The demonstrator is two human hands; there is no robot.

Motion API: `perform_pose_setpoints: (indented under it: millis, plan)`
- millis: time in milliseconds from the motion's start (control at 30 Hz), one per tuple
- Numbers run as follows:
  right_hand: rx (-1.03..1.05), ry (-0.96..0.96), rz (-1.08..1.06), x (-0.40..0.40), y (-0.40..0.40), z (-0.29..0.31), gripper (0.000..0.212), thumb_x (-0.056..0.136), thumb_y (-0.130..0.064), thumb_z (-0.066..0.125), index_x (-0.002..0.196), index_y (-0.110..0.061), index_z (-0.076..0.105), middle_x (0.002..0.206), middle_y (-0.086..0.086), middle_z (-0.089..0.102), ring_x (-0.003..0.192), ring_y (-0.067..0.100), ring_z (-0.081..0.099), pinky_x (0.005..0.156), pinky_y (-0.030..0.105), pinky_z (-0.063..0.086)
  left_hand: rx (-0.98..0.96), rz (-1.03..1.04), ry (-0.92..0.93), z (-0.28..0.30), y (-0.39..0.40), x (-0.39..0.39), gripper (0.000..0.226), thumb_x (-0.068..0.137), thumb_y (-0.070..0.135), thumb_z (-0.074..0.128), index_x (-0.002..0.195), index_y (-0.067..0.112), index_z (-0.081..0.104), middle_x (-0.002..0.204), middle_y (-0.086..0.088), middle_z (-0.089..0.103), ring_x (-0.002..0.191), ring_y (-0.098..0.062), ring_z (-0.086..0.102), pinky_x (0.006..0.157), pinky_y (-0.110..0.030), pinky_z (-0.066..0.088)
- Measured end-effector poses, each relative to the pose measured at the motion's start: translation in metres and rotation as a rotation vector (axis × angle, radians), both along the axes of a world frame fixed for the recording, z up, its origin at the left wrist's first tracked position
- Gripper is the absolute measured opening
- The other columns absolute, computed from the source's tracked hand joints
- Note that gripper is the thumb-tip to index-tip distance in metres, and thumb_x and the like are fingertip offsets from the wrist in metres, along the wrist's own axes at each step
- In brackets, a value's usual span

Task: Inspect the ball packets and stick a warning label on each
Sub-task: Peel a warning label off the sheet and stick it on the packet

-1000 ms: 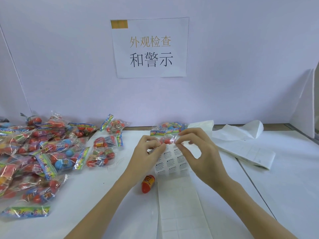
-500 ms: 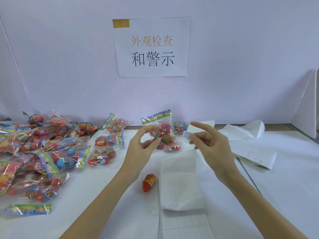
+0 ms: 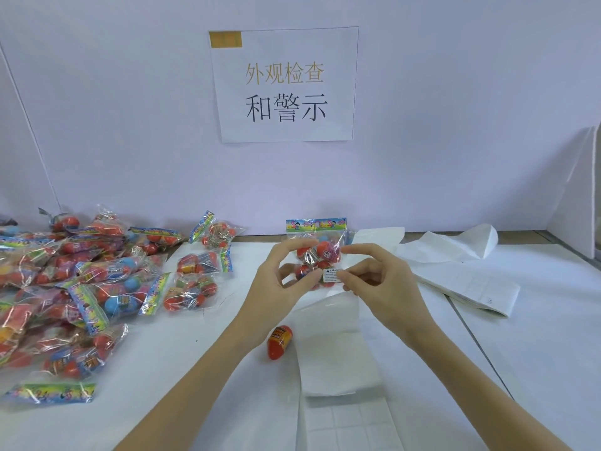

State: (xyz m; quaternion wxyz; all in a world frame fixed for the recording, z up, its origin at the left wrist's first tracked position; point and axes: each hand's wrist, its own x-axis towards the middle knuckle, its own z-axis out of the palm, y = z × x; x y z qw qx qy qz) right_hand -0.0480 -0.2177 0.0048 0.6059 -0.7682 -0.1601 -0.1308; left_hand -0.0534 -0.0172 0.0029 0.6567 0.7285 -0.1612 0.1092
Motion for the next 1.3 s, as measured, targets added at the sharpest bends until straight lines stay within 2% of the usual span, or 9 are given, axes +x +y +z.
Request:
perform_pose_setpoints:
  millis: [333,500,567,700,800,967,1133,1233,1300]
  plan:
    - [-0.053,-0.037,0.013,-0.001,0.003,-0.001,0.033,0.091,-0.011,0.079,0.12,-0.025,0.07,0.079,-0.006,0.078,0.075,0.013,0.075,0.079,0.023,0.06,0.017,0.095,-0.052,-0.005,-0.006,0.0,0.044,0.084,0.012,0.086,0.119,0.026,0.063,0.131,0.005,0.06,0.11,-0.02,0.068,0.09,-0.026,0.059]
    - [-0.185,-0.02,-0.158,0.002,0.003,-0.003,0.019,0.094,-0.026,0.076,0.11,-0.032,0.067,0.08,-0.014,0.076,0.07,0.005,0.073,0.069,0.019,0.056,0.005,0.104,-0.059,-0.004,-0.006,0.002,0.043,0.085,0.01,0.085,0.119,0.025,0.063,0.129,0.006,0.062,0.107,-0.02,0.07,0.09,-0.026,0.058]
    - [-0.161,0.012,-0.183,0.002,0.002,0.0,0.01,0.097,-0.037,0.071,0.106,-0.035,0.068,0.083,-0.011,0.075,0.073,0.005,0.072,0.068,0.021,0.056,-0.036,0.097,-0.042,-0.002,-0.004,0.001,0.042,0.086,0.011,0.085,0.12,0.024,0.063,0.125,0.009,0.065,0.106,-0.02,0.071,0.094,-0.033,0.059]
    - [-0.016,0.193,0.103,-0.003,0.005,0.006,0.017,0.094,-0.051,0.066,0.102,-0.039,0.074,0.09,-0.011,0.079,0.084,0.008,0.074,0.066,0.015,0.052,-0.054,0.025,-0.04,0.001,-0.004,-0.002,0.043,0.087,0.017,0.085,0.123,0.025,0.062,0.123,0.011,0.068,0.1,-0.022,0.072,0.092,-0.047,0.061]
    - [0.022,0.268,0.169,-0.003,0.004,0.004,0.015,0.095,-0.039,0.072,0.101,-0.028,0.081,0.096,-0.003,0.08,0.088,0.014,0.075,0.073,0.019,0.053,-0.05,0.004,-0.042,0.002,-0.005,-0.003,0.045,0.087,0.019,0.086,0.124,0.026,0.062,0.127,0.006,0.067,0.101,-0.023,0.072,0.091,-0.046,0.062]
    - [0.275,0.488,0.378,-0.001,-0.008,0.008,0.029,0.101,-0.028,0.062,0.121,-0.013,0.078,0.119,0.01,0.077,0.1,0.016,0.071,0.084,0.022,0.055,-0.075,-0.026,-0.029,0.002,-0.003,-0.002,0.044,0.087,0.015,0.084,0.124,0.025,0.062,0.129,0.005,0.067,0.104,-0.023,0.072,0.091,-0.04,0.061]
    - [0.111,0.382,0.221,-0.003,0.001,0.008,0.026,0.093,-0.037,0.074,0.108,-0.017,0.081,0.101,0.006,0.079,0.089,0.015,0.074,0.076,0.022,0.057,-0.03,-0.003,-0.042,0.002,-0.004,-0.003,0.043,0.089,0.018,0.084,0.124,0.029,0.063,0.127,0.01,0.066,0.106,-0.021,0.071,0.096,-0.038,0.058]
    - [0.153,0.468,0.213,-0.002,-0.007,0.012,0.036,0.087,-0.043,0.074,0.108,-0.013,0.08,0.102,0.001,0.08,0.087,0.01,0.074,0.072,0.02,0.054,-0.02,0.002,-0.044,0.004,-0.003,-0.002,0.041,0.1,0.024,0.071,0.136,0.038,0.057,0.125,0.017,0.064,0.111,-0.017,0.069,0.092,-0.03,0.058]
    - [0.165,0.495,0.113,0.003,-0.018,0.018,0.035,0.089,-0.046,0.073,0.102,-0.014,0.081,0.1,-0.002,0.08,0.08,0.008,0.072,0.069,0.02,0.05,-0.001,0.104,-0.04,0.005,0.002,0.003,0.036,0.104,0.028,0.062,0.137,0.04,0.054,0.124,0.016,0.065,0.11,-0.009,0.067,0.091,-0.029,0.057]
